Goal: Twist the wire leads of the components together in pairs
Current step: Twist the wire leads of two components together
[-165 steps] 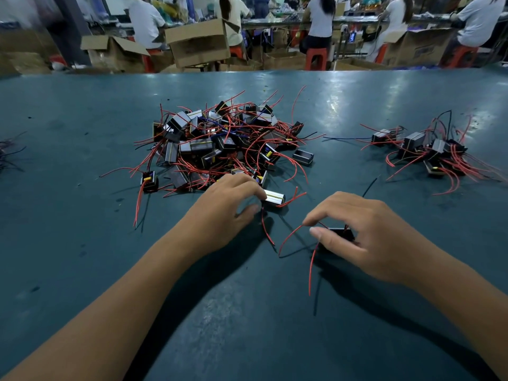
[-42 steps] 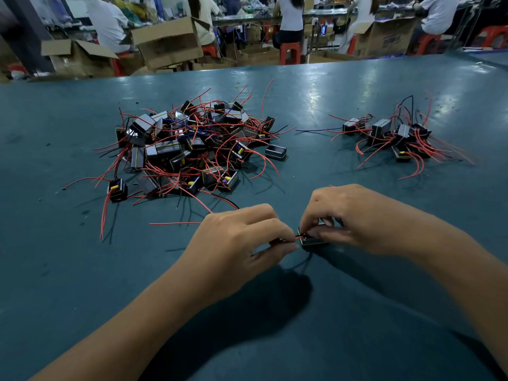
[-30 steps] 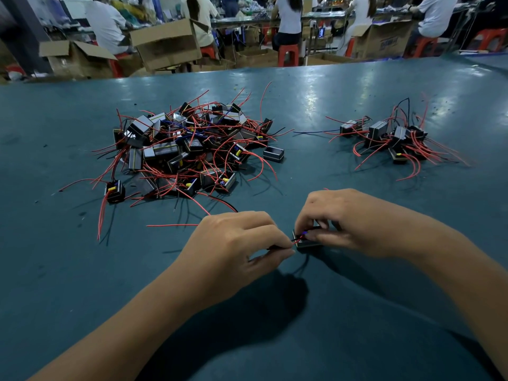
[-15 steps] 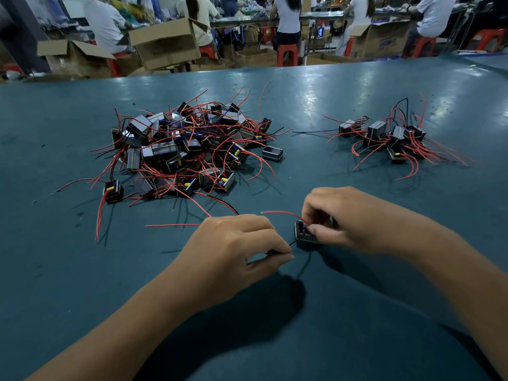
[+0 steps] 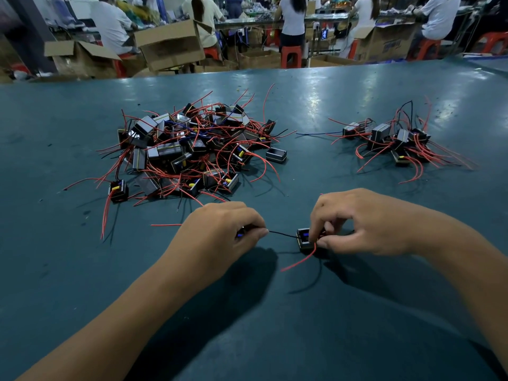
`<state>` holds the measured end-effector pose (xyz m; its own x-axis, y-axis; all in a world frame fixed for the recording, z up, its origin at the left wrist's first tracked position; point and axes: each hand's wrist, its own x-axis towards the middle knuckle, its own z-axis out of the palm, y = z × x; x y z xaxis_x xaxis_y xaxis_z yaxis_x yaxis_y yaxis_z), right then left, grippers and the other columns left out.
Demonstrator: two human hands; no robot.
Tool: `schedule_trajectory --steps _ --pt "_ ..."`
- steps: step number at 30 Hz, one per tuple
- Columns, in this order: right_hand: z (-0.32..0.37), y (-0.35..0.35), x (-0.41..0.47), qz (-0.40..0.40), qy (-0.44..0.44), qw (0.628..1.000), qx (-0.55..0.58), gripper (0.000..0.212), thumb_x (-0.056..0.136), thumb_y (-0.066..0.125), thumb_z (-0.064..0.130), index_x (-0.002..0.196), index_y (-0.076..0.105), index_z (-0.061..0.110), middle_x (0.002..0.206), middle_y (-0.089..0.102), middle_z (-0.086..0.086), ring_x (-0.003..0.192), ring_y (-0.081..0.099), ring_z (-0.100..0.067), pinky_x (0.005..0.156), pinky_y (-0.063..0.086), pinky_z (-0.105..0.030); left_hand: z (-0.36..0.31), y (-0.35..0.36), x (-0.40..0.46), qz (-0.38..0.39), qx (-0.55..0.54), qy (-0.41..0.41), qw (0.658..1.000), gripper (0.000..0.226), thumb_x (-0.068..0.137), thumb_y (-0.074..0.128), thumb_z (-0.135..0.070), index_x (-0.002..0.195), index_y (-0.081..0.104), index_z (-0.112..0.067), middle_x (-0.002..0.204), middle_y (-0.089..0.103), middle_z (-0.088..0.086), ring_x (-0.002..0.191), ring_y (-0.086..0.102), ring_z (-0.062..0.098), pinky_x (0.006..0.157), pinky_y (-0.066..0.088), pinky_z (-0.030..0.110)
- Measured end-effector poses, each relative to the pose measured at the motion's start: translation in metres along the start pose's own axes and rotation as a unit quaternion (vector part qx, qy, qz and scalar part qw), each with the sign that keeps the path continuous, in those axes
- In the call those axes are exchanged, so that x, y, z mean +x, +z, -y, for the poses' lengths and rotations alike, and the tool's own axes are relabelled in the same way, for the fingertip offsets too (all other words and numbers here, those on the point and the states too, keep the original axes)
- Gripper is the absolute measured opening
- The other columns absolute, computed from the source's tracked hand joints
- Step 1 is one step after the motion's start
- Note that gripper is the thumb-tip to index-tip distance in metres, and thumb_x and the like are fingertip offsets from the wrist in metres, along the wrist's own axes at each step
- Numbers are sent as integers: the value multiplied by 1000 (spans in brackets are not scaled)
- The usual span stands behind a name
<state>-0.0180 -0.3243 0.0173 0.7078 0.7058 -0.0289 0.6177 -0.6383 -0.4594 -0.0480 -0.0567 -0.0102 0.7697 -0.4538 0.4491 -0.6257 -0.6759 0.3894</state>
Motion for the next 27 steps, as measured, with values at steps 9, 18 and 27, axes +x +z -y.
schedule_trajectory --steps 9,18,27 --pt "22 20 15 -156 -25 987 33 16 89 72 28 103 68 22 92 64 17 90 60 -2 80 44 -11 -7 3 1 -45 -13 26 999 14 89 66 -26 97 71 -16 84 65 -7 69 60 18 63 52 40" --pt "26 31 19 -145 11 983 110 21 80 82 24 96 68 24 90 68 15 89 63 1 81 44 -7 8 -25 8 -203 -139 -4 969 20 91 68 -10 107 65 -22 94 69 -6 78 67 14 69 56 30" --pt "26 33 18 -148 7 984 101 19 81 79 23 96 67 26 88 67 20 90 63 3 80 42 -5 44 -53 8 -190 -277 -233 913 21 85 54 8 85 65 -11 66 68 5 50 54 19 44 43 26"
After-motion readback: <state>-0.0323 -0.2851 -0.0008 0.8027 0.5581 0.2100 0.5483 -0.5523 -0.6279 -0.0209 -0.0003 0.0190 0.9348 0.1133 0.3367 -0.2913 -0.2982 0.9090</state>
